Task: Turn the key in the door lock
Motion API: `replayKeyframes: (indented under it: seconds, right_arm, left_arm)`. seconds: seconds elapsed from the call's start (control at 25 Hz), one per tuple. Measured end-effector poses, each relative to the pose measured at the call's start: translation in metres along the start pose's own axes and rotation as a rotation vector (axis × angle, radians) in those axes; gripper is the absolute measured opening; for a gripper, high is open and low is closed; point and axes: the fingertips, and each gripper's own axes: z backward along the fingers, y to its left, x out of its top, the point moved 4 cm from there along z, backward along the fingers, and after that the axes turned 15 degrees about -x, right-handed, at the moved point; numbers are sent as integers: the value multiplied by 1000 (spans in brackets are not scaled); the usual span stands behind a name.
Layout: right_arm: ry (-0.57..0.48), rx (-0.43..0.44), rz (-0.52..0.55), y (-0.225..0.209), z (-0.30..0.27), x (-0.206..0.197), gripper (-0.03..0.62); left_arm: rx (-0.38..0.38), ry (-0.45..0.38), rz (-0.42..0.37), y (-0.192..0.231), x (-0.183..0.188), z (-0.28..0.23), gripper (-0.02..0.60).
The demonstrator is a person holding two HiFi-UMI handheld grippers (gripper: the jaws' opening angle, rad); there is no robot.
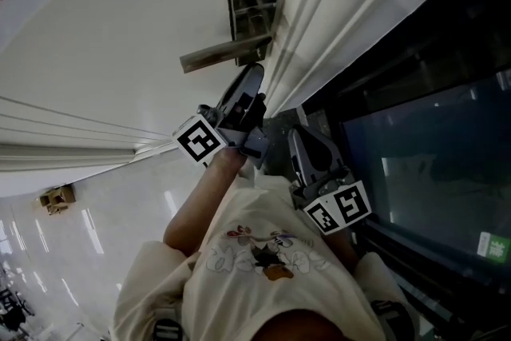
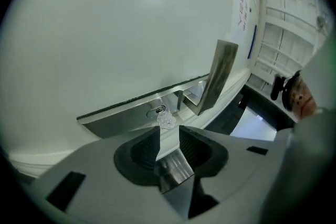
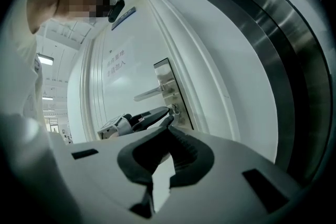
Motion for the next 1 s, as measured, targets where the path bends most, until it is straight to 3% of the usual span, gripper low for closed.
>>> replayKeyframes:
  seconds: [0.16, 0.36, 0.56, 0.76, 1.0]
  right_arm:
    - [-1, -19, 2, -1, -1, 3, 8]
    - [3, -39, -8, -8, -4, 4, 8]
    - [5, -44, -28, -8, -10, 4, 8]
    - [8, -35, -31, -7, -12, 4, 8]
    - [10, -28, -40, -9, -12, 3, 8]
  left_arm:
    - [-50, -61, 109, 11, 5, -6, 113]
    - [-108, -113, 191, 18, 7, -14, 146]
    - [-132, -137, 214, 19, 9, -20, 146]
    - [-106, -99, 121, 13, 9, -25, 86]
    - [28, 6, -92, 9, 9, -23, 74]
